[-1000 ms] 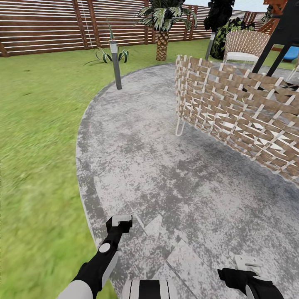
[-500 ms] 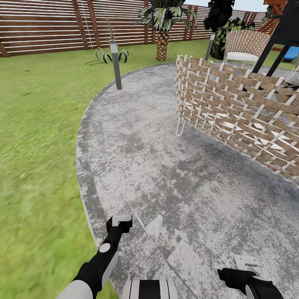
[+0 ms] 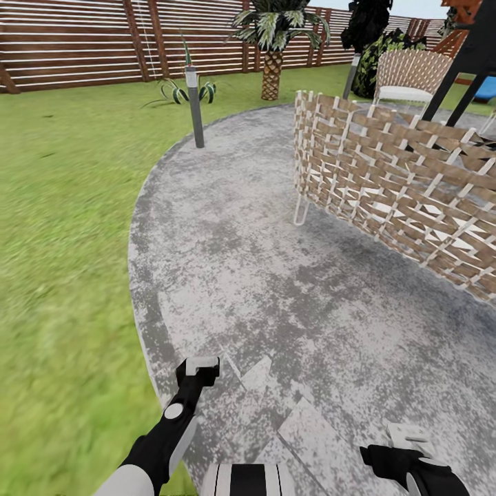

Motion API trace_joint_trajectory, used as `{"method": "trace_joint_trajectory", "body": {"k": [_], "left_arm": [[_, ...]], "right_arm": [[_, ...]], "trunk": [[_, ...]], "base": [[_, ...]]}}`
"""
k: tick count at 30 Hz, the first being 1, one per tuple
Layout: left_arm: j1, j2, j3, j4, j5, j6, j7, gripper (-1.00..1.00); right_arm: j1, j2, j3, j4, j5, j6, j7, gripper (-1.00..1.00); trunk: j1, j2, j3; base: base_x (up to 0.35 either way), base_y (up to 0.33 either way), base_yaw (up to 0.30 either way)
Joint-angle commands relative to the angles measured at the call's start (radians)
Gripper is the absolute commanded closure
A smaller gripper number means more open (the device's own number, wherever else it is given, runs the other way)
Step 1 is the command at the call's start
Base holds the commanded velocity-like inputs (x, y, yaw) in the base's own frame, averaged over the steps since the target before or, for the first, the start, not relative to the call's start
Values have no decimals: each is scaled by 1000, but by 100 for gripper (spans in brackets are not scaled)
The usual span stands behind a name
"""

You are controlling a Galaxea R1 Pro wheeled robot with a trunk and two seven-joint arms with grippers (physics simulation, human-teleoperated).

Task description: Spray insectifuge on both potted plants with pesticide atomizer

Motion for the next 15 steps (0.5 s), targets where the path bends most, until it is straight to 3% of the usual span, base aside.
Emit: {"method": "trace_joint_trajectory", "body": {"k": [1, 15], "left_arm": [[-1, 1, -6, 1, 0, -3, 9, -100], [-1, 1, -6, 1, 0, -3, 9, -100]], "right_arm": [[0, 0, 0, -1, 0, 5, 0, -100], [0, 0, 0, -1, 0, 5, 0, -100]], "trunk": [[0, 0, -1], [0, 0, -3]], "base": [[0, 0, 138], [0, 0, 25]]}}
